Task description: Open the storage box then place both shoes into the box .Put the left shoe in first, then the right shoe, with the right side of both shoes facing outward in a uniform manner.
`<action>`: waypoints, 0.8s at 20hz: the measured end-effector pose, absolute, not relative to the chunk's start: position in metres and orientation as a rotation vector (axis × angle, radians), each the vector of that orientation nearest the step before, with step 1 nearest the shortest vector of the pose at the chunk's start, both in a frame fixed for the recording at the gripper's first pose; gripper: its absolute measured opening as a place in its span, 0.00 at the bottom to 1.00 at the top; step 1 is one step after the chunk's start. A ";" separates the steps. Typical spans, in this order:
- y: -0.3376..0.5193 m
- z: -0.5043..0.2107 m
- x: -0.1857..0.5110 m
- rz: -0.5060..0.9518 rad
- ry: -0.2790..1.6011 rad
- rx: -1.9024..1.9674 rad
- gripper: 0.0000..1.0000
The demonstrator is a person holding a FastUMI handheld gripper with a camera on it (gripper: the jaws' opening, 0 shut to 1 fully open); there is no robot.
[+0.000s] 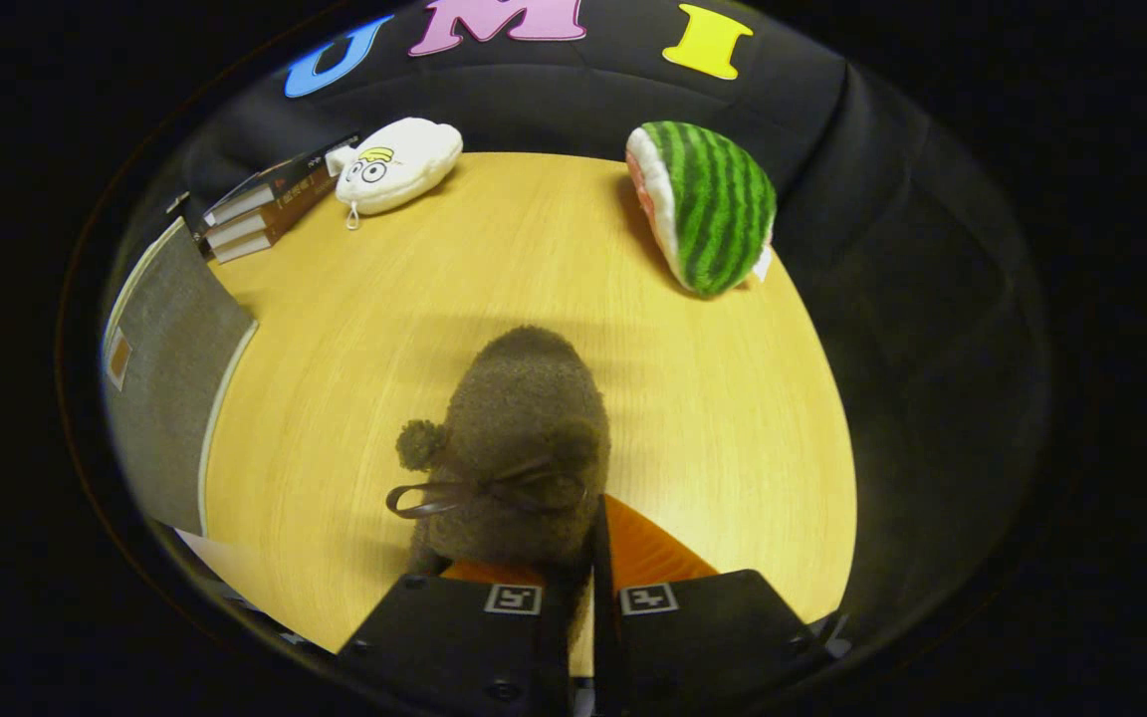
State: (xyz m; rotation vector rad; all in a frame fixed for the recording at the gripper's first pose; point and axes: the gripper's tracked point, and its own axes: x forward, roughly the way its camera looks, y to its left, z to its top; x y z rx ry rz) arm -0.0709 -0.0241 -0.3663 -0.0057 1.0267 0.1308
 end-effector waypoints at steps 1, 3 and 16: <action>-0.022 -0.362 -0.073 0.122 1.028 0.018 0.11; -0.017 -0.351 -0.080 0.110 1.030 0.061 0.08; 0.072 -0.191 -0.080 0.140 0.940 0.229 0.08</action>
